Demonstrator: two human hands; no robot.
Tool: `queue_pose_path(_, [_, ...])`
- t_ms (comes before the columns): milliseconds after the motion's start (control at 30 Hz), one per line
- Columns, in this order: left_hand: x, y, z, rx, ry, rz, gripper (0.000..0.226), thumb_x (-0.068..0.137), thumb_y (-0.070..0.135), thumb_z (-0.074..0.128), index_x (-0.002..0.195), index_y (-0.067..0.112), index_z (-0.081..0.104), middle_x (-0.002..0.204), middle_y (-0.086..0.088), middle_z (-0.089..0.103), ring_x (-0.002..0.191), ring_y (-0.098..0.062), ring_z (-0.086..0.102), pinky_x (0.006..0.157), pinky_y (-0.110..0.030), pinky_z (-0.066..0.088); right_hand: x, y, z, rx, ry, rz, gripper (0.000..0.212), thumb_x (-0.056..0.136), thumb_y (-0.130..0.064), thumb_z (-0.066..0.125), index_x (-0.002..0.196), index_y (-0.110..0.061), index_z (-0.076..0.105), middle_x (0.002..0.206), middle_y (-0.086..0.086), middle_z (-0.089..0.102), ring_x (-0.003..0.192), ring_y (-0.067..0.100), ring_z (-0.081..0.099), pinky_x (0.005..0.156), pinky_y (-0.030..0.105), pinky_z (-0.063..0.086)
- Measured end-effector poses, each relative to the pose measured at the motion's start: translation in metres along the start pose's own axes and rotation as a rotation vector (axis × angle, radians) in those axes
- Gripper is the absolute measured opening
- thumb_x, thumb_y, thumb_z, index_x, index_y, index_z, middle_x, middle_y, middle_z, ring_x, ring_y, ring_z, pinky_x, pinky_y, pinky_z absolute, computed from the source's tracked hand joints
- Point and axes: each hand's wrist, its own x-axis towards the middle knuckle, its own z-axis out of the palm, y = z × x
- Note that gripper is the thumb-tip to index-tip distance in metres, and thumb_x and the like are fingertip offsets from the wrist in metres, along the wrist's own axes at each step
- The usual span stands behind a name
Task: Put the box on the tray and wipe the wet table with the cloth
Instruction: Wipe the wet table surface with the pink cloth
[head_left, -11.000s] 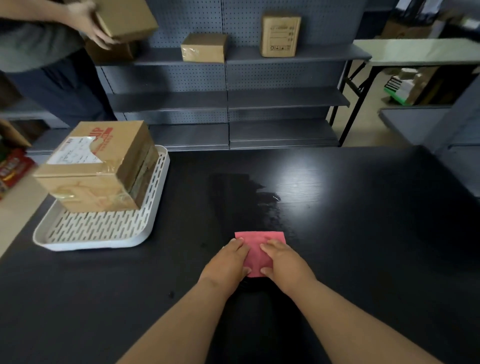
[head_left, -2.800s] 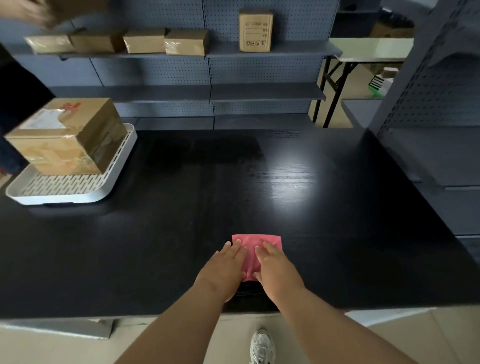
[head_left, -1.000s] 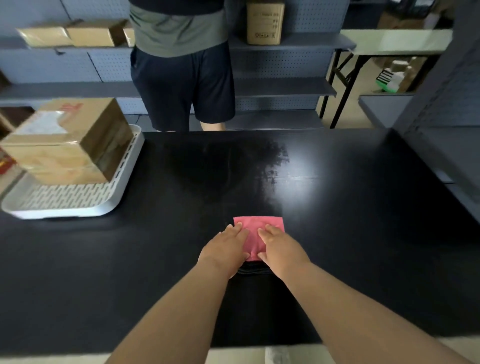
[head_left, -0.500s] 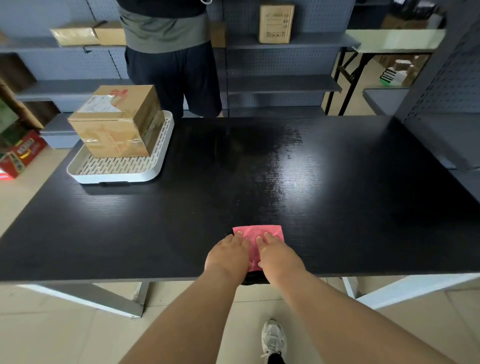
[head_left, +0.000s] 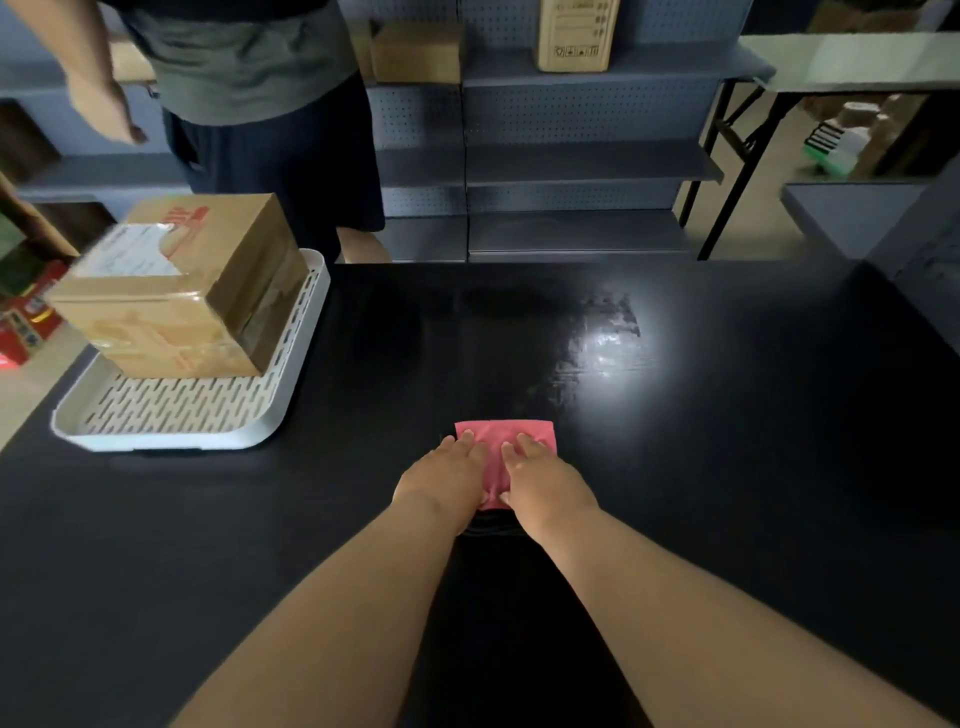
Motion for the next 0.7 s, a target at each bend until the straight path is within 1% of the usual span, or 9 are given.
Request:
queue_pose_path(100, [0.037, -0.005, -0.023, 0.011, -0.009, -0.009, 0.067, 0.098, 0.02, 0.048, 0.153, 0.018, 0.01, 0.162, -0.002, 0.002, 0.149, -0.021, 0.011, 0.118, -0.037, 0.022, 0.039, 0.007, -0.021, -0.011, 0.003, -0.02, 0.073, 0.096, -0.016, 0.053, 0.154, -0.017, 0.009, 0.163, 0.002, 0.002, 0.151, 0.023, 0.007, 0.116, 0.041, 0.03])
queue_pose_path(200, [0.067, -0.009, -0.044, -0.017, 0.005, -0.027, 0.068, 0.098, 0.023, 0.048, 0.154, 0.017, 0.008, 0.162, -0.002, 0.006, 0.147, -0.022, 0.018, 0.115, -0.036, 0.026, 0.073, 0.014, -0.042, -0.028, 0.013, -0.052, 0.069, 0.097, -0.016, 0.051, 0.154, -0.015, 0.012, 0.162, 0.004, 0.007, 0.15, 0.023, 0.011, 0.116, 0.04, 0.032])
queue_pose_path(300, [0.094, -0.012, -0.06, -0.02, 0.013, -0.031, 0.069, 0.098, 0.022, 0.049, 0.154, 0.018, 0.009, 0.162, -0.002, 0.008, 0.146, -0.022, 0.02, 0.114, -0.037, 0.028, 0.101, 0.019, -0.058, -0.032, 0.024, -0.063, 0.069, 0.097, -0.016, 0.051, 0.154, -0.014, 0.011, 0.162, 0.005, 0.007, 0.15, 0.024, 0.011, 0.116, 0.04, 0.032])
queue_pose_path(333, [0.104, -0.014, -0.065, -0.019, 0.011, -0.035, 0.069, 0.098, 0.022, 0.05, 0.153, 0.018, 0.009, 0.161, -0.003, 0.009, 0.146, -0.023, 0.021, 0.114, -0.037, 0.028, 0.109, 0.02, -0.062, -0.034, 0.024, -0.064, 0.069, 0.098, -0.015, 0.051, 0.154, -0.014, 0.011, 0.162, 0.005, 0.006, 0.15, 0.024, 0.009, 0.116, 0.04, 0.032])
queue_pose_path(400, [0.122, -0.017, -0.076, -0.016, 0.0, -0.036, 0.07, 0.098, 0.024, 0.05, 0.153, 0.018, 0.009, 0.162, -0.003, 0.007, 0.148, -0.023, 0.015, 0.116, -0.04, 0.026, 0.127, 0.022, -0.071, -0.046, 0.018, -0.065, 0.07, 0.098, -0.015, 0.05, 0.154, -0.014, 0.008, 0.163, 0.005, 0.003, 0.151, 0.023, 0.005, 0.117, 0.04, 0.031])
queue_pose_path(467, [0.139, -0.019, -0.086, -0.011, -0.01, -0.04, 0.069, 0.098, 0.025, 0.05, 0.153, 0.018, 0.009, 0.162, -0.001, 0.005, 0.149, -0.022, 0.011, 0.117, -0.041, 0.025, 0.145, 0.025, -0.082, -0.055, 0.021, -0.068, 0.07, 0.098, -0.015, 0.049, 0.154, -0.014, 0.008, 0.163, 0.005, 0.003, 0.151, 0.023, 0.005, 0.117, 0.04, 0.031])
queue_pose_path(567, [0.163, -0.024, -0.103, -0.001, -0.019, -0.043, 0.07, 0.098, 0.024, 0.049, 0.154, 0.018, 0.007, 0.162, 0.0, 0.004, 0.149, -0.021, 0.009, 0.116, -0.041, 0.025, 0.172, 0.028, -0.095, -0.057, 0.023, -0.063, 0.068, 0.099, -0.016, 0.048, 0.154, -0.015, 0.009, 0.163, 0.005, 0.004, 0.151, 0.023, 0.006, 0.117, 0.04, 0.029])
queue_pose_path(633, [0.175, -0.027, -0.114, 0.007, -0.023, -0.034, 0.07, 0.098, 0.024, 0.05, 0.154, 0.018, 0.007, 0.162, 0.0, 0.004, 0.149, -0.022, 0.01, 0.115, -0.041, 0.027, 0.187, 0.028, -0.103, -0.053, 0.016, -0.051, 0.067, 0.099, -0.016, 0.046, 0.154, -0.015, 0.008, 0.163, 0.005, 0.003, 0.151, 0.023, 0.004, 0.118, 0.041, 0.028])
queue_pose_path(700, [0.185, -0.029, -0.127, 0.011, -0.018, -0.034, 0.07, 0.099, 0.023, 0.05, 0.154, 0.017, 0.007, 0.162, -0.003, 0.005, 0.148, -0.024, 0.015, 0.113, -0.04, 0.029, 0.202, 0.027, -0.112, -0.049, 0.01, -0.041, 0.067, 0.099, -0.015, 0.046, 0.154, -0.015, 0.009, 0.163, 0.005, 0.003, 0.151, 0.024, 0.003, 0.118, 0.043, 0.027])
